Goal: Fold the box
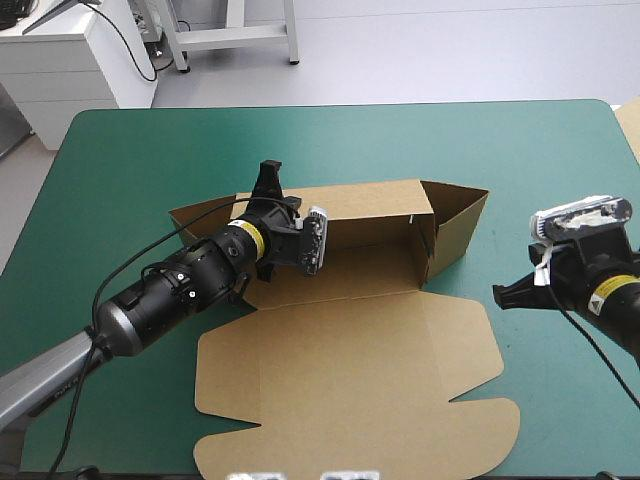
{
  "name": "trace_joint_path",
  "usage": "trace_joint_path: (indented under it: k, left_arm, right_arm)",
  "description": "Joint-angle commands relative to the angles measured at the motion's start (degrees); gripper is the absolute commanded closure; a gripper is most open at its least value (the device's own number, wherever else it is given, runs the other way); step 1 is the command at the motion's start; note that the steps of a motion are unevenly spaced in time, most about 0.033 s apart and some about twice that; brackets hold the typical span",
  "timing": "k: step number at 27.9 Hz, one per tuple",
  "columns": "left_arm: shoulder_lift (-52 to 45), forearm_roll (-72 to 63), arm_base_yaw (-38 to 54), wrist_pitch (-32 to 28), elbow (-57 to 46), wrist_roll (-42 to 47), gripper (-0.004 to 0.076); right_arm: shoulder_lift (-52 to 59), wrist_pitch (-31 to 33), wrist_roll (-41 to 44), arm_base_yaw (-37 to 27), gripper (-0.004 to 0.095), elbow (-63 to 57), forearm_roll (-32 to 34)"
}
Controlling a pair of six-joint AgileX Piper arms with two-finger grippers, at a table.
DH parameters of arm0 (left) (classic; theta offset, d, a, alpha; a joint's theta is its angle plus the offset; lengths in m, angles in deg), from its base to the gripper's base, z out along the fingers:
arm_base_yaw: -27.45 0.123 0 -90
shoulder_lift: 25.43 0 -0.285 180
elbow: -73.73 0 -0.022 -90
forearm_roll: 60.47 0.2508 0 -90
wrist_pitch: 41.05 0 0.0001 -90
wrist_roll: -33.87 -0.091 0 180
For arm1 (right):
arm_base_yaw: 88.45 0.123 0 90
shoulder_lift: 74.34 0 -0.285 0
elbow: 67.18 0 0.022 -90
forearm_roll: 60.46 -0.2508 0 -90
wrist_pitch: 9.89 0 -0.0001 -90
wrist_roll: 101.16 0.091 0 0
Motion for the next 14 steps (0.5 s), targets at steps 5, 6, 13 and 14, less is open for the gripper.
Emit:
trace_joint_path:
  k: [5,6,13,14]
  left_arm:
    - [-1.0,3.1,-0.4,-4.5,-2.3,3.3,0.0731]
    - [-1.0,3.1,-0.4,-4.5,-2.3,3.4,0.0731]
    - [-1.0,3.1,-0.4,-3.9,-2.3,3.4,0.0731]
    - [-1.0,3.1,-0.4,-3.7,-2.3,3.5,0.0731]
  right_arm:
    - [-11.0,-3.6,-0.8,-0.1,0.0929,13.7,-0.3]
    - [-12.6,-3.4,-0.9,-0.1,0.0929,15.2,-0.3]
    - [-27.3,3.1,-4.2,-1.3,0.0929,31.3,-2.9]
    - [-29.2,3.9,-5.6,-2.3,0.0929,33.8,-4.8]
